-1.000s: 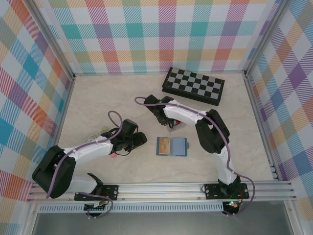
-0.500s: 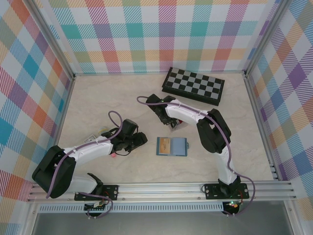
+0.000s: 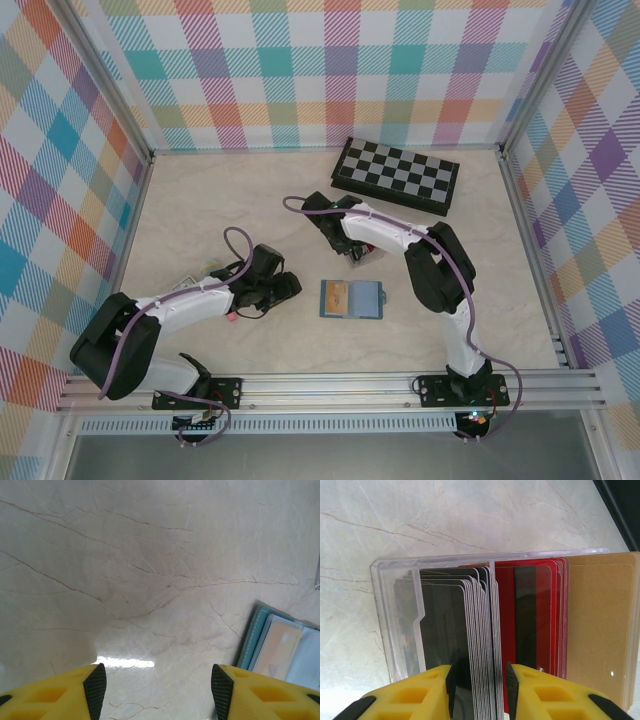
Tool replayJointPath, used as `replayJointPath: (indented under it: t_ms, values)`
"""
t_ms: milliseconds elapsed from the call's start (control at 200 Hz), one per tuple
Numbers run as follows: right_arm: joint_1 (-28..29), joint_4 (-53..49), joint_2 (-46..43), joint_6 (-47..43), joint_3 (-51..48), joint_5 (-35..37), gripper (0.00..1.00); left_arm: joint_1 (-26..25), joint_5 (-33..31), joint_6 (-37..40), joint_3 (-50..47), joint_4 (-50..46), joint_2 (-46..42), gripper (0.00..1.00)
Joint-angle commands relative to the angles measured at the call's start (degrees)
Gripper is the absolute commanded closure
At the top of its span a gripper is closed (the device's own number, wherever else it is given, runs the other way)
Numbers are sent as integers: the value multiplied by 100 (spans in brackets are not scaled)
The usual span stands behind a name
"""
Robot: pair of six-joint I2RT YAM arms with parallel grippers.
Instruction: Put the credit cards into the card holder
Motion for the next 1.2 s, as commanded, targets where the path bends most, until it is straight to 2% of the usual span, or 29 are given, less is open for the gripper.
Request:
replayJointPath:
  t_ms: [0, 175, 535, 930, 1050, 1200]
  values:
    - [-35, -84, -130, -77, -21, 213, 66, 66, 65, -27, 176, 120, 71, 40]
    - [-40, 19, -341, -154, -91, 321, 67, 76, 80, -25, 205, 129, 95, 40]
    - [-97, -30, -319, -141, -127, 220, 73, 70, 93, -27, 178, 146, 118, 41]
    - [-253, 173, -353, -108, -144, -904, 60, 70, 114, 6, 213, 138, 144, 40]
    - [-308, 149, -273, -53, -147, -1090, 60, 71, 123, 10, 222, 121, 146, 40]
    - [-316, 207, -434, 18, -231, -1346, 66, 70, 117, 11, 213, 111, 126, 40]
